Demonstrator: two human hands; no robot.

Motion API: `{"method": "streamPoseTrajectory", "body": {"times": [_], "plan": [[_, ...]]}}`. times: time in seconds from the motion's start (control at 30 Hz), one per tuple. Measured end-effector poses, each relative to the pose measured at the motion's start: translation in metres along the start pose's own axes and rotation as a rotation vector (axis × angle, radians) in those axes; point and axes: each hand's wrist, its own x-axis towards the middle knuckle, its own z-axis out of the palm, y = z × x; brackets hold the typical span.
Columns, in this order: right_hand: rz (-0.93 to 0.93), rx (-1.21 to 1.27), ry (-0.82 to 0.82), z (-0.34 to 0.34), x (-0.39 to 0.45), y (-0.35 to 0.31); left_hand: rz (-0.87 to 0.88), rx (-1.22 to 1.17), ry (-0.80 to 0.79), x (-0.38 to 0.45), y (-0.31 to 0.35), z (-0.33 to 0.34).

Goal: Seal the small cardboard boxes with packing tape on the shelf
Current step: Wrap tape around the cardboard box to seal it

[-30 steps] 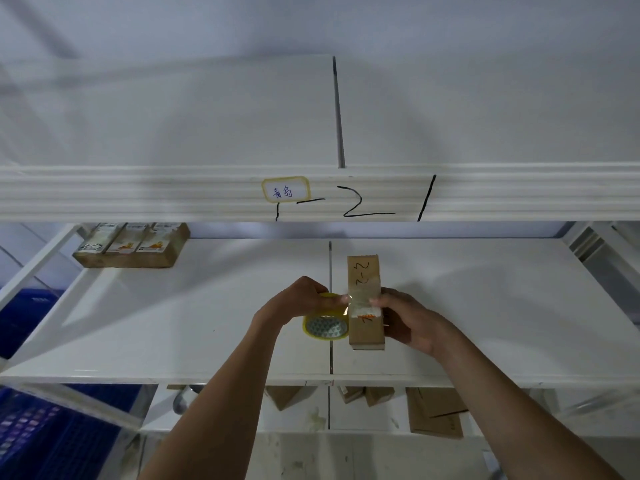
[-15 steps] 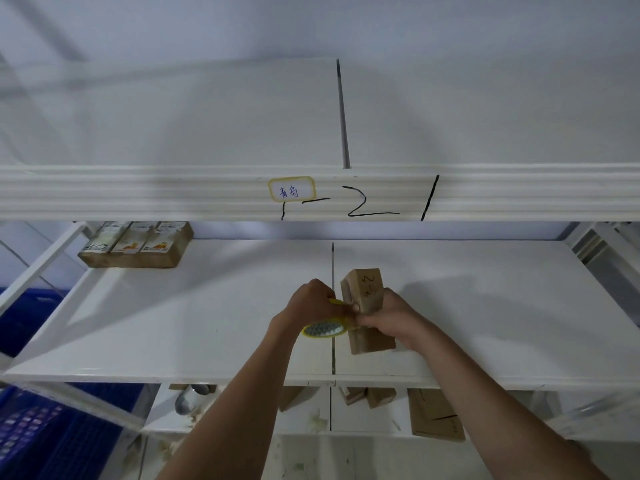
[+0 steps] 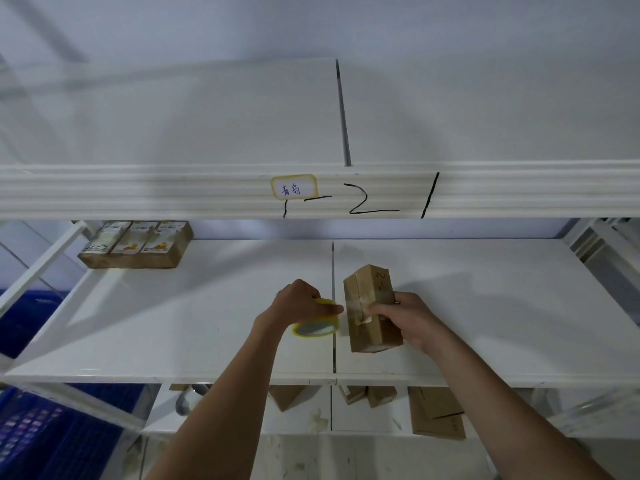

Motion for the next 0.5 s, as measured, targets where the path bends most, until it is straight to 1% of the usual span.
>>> {"method": "streamPoseTrajectory", "body": {"times": [0.07, 0.3, 0.4, 0.5], "plan": [[-0.008, 0.042, -0.025, -0.001, -0.004, -0.004, -0.027, 0.063, 0.035, -0.004, 0.0, -0.001], [-0.032, 0.178, -0.105, -0.001, -0.012, -0.008, -0.012, 0.028, -0.02, -0.006, 0.008, -0.009], [-0.046, 0.229, -0.1, -0.002, -0.011, -0.009, 0.001, 0.009, -0.041, -0.005, 0.013, -0.01], [-0.042, 0.275, -0.096, -0.002, -0.007, -0.008, 0.029, -0.062, 0.005, -0.005, 0.019, -0.009]]}}
